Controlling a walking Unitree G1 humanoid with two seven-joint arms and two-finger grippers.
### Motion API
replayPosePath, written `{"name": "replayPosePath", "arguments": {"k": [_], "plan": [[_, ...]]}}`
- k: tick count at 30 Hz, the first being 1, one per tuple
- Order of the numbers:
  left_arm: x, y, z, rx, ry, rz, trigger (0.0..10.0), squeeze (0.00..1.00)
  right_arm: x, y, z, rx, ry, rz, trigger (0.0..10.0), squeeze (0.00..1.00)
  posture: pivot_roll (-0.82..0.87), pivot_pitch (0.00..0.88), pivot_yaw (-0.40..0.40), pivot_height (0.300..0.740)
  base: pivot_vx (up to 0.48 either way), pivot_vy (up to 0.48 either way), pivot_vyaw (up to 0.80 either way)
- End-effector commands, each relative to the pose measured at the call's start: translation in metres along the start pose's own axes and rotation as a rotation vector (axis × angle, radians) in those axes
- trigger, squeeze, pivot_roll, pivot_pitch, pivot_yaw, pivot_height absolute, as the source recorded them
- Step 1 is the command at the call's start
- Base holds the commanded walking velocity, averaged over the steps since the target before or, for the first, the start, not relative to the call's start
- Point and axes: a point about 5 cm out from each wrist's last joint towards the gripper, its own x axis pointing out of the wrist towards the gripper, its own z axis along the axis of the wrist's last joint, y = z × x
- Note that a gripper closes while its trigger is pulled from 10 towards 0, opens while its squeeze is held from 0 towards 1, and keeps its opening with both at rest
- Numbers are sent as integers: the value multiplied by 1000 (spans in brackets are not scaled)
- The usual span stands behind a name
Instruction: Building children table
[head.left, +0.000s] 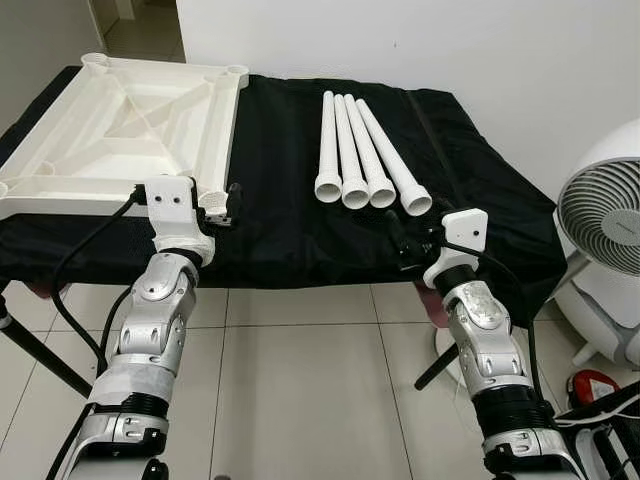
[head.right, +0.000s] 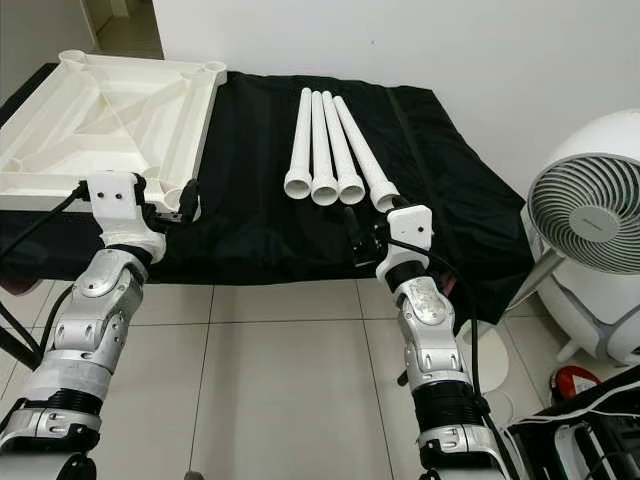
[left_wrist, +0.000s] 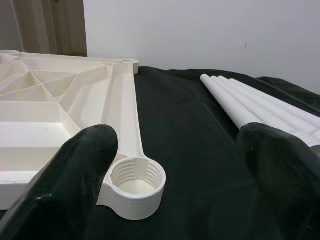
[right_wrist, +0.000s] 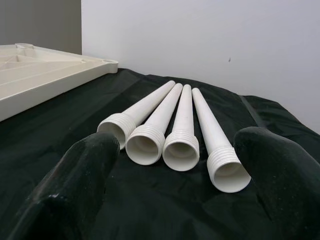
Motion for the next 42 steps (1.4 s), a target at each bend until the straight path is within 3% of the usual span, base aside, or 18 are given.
{"name": "replayPosePath", "arguments": {"k": [1,42], "plan": [[-1,0,-2,7,4,32,10000,0,0,-2,-1,3,2,-1,10000,0,76,38,-81,740,0,0,0],[-3,4,-4,2,5,56,10000,0,-1,-2,-4,-24,14,17,10000,0,83,8,-90,740,291,0,0]]}}
